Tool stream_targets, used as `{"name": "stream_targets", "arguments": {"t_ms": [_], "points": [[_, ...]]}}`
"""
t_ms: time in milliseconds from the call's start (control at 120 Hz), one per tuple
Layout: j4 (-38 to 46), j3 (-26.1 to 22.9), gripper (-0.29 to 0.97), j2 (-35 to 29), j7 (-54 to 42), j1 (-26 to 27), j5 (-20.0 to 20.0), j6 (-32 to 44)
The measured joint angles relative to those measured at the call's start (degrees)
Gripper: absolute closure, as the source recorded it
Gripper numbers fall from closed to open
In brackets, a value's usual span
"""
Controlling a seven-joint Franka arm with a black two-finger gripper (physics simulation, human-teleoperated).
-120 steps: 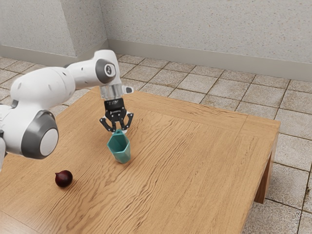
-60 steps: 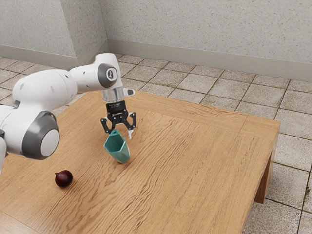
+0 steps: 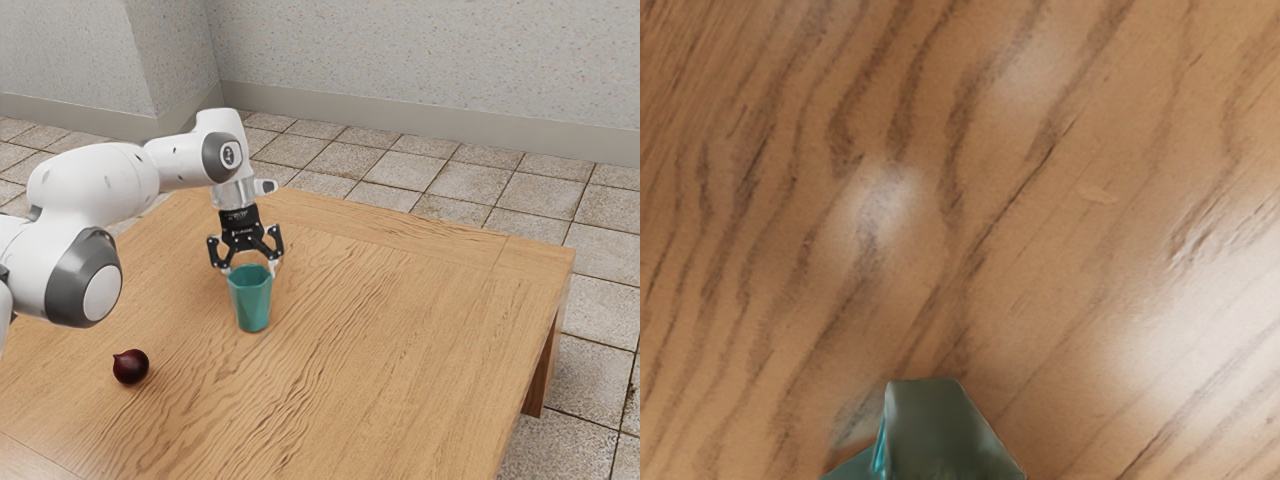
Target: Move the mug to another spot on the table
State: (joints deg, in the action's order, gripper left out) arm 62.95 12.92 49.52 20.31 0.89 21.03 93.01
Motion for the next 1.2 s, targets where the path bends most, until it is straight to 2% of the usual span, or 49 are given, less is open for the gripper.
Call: {"name": "stream_targets", "arguments": {"t_ms": [283, 467, 533, 700, 875, 1000, 1200], "points": [[1.36, 0.38, 0.03, -1.44, -0.49, 0.3, -2.34, 0.07], [1.7, 0.51, 0.01, -4.78, -0.69, 1.66, -3.72, 0.24], [2.48, 0.52, 0.01, -8.22, -0.71, 2.42, -5.39, 0.31], [11.57, 0.17, 0.0, -23.77, -1.46, 5.04, -13.08, 0.43], [21.1, -0.74, 0.0, -37.47, -5.69, 8.44, -17.28, 0.37], [22.78, -1.71, 0.0, -41.21, -8.77, 11.21, -18.66, 0.33], [20.85, -2.43, 0.0, -39.8, -12.53, 12.07, -18.02, 0.32]]}}
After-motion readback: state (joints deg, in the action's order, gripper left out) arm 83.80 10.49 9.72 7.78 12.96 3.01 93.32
